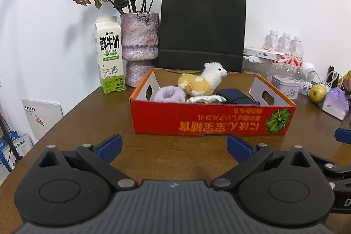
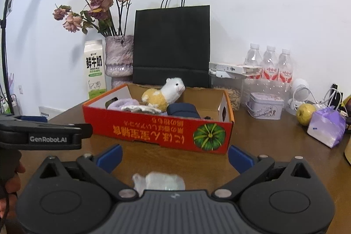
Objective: Organize objects
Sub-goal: 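Move both tools back from the box toward the plastic bag and sponge, then grasp the clear plastic bag with the right gripper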
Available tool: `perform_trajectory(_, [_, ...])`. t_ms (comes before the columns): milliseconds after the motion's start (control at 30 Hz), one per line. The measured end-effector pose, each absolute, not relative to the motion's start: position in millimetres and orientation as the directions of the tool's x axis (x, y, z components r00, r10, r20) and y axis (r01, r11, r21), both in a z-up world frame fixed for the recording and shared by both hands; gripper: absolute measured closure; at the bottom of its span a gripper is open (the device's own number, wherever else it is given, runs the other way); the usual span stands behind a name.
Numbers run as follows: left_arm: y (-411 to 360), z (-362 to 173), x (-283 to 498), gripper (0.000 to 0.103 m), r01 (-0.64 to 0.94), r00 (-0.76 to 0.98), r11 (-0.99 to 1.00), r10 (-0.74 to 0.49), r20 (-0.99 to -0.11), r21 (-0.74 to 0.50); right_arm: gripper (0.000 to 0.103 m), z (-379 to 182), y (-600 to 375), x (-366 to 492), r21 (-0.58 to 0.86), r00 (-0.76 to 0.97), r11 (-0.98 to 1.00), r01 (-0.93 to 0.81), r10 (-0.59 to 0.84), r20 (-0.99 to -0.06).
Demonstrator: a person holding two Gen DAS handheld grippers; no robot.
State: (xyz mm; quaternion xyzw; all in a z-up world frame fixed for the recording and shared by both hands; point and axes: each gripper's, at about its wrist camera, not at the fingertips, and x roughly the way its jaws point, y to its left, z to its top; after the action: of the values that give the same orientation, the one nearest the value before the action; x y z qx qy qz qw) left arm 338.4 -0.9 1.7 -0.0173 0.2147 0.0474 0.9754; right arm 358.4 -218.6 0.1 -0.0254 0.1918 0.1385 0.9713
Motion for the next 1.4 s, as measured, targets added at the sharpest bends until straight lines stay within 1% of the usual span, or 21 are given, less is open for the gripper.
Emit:
perform_trajectory(400, [9.6, -15.4, 301.0, 0.0, -0.08, 0.888, 0.996, 0.058, -0.457, -0.027, 0.0, -21.3, -218.6, 317.1, -0.024, 0.877, 0.963, -0.27, 0.235, -0.418])
perform_trajectory(500, [14.3, -18.4, 294.2, 0.0, -0.083, 0.884, 0.996, 0.061, -0.463, -0.028, 0.0, -29.4, -218.0, 306.1, -0.042, 0.871, 0.964, -0.264, 0.22, -0.439])
perform_trajectory(733, [28.3, -25.5, 282.0, 0.0, -0.099, 0.876, 0.994, 0.067, -0.478, -0.042, 0.0, -34.3, -218.7, 294.6, -0.05, 0.87, 0.966, -0.252, 0.204, -0.448])
perform_trajectory(1100, [40.5, -25.9, 280.2, 0.0, -0.129, 0.863, 0.989, 0.078, -0.499, -0.069, 0.0, -37.7, -214.6, 301.9, -0.07, 0.847, 0.966, -0.251, 0.183, -0.499])
perform_trajectory(1233, [40.9, -25.3, 278.8, 0.0, -0.124, 0.866, 0.99, 0.072, -0.495, -0.072, 0.0, -41.9, -214.6, 315.7, -0.029, 0.813, 0.965, -0.259, 0.202, -0.546])
perform_trajectory(1400, [41.8, -24.9, 278.8, 0.0, -0.123, 0.866, 0.989, 0.069, -0.494, -0.077, 0.003, -43.1, -207.4, 328.1, -0.032, 0.809, 0.963, -0.269, 0.207, -0.549])
